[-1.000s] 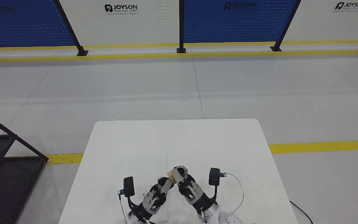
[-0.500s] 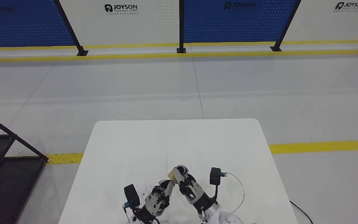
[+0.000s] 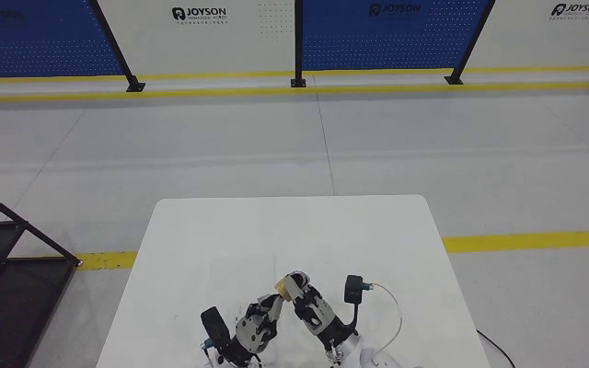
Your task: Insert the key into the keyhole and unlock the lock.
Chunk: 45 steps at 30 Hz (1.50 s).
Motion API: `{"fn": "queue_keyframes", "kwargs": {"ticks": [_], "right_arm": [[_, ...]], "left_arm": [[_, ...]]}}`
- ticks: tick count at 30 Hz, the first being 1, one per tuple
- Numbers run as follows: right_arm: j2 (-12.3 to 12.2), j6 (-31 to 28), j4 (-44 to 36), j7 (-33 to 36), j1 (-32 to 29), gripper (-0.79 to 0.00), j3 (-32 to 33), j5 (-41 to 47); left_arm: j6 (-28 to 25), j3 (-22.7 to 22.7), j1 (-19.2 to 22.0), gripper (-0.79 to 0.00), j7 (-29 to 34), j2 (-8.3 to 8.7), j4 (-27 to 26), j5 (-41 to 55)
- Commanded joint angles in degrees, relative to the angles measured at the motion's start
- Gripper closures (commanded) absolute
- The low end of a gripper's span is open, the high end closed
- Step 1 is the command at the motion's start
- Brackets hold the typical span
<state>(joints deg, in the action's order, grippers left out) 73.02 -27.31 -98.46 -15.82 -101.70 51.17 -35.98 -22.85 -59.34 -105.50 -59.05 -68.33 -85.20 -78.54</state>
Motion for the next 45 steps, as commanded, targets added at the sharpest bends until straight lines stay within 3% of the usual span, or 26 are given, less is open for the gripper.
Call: {"fn": "queue_keyframes", "kwargs": {"ticks": [1,14,23,24,25,26,27,33,40,45], "right_arm": [[0.0,0.1,0.0,0.0,0.0,0.000,0.0,0.1],[0.0,0.2,0.0,0.2,0.0,0.000,-0.1,0.4],[-0.1,-0.2,0.1,0.1,-0.1,0.000,0.1,0.2],[-0.1,-0.3,0.0,-0.1,-0.1,0.000,0.2,0.3],[-0.1,-0.3,0.1,-0.2,-0.1,0.000,0.2,0.2],[-0.1,-0.2,0.0,-0.7,-0.1,0.000,0.4,-0.1],[-0.1,0.1,0.0,-1.7,-0.2,0.000,0.6,-0.4],[-0.1,-0.9,0.3,-4.2,-0.2,0.000,1.1,-3.0],[-0.6,-3.7,1.9,-5.3,0.1,0.000,2.2,-9.4],[-0.4,-0.7,3.0,1.7,2.0,0.000,1.2,-7.0]], "left_arm": [[2.3,0.0,0.2,0.000,-1.3,0.01,0.3,-1.8],[17.0,0.5,2.3,0.000,-6.1,-0.23,2.9,-11.7],[16.0,1.2,3.0,0.000,-7.8,-0.41,3.9,-9.6],[15.3,1.3,3.0,-0.296,-7.9,-0.42,3.7,-9.0],[14.7,1.3,2.9,-0.696,-8.0,-0.41,3.7,-8.4],[14.0,1.3,2.9,-0.785,-8.2,-0.39,3.5,-7.9],[13.2,1.3,2.7,-0.785,-8.2,-0.34,3.5,-7.4],[4.0,0.4,0.8,-0.785,-7.7,0.34,1.7,-2.6],[-20.8,-5.5,-4.1,-0.785,-0.7,2.96,-0.6,9.3],[-35.2,-11.1,-8.6,-0.785,13.2,5.20,-3.4,26.1]]}}
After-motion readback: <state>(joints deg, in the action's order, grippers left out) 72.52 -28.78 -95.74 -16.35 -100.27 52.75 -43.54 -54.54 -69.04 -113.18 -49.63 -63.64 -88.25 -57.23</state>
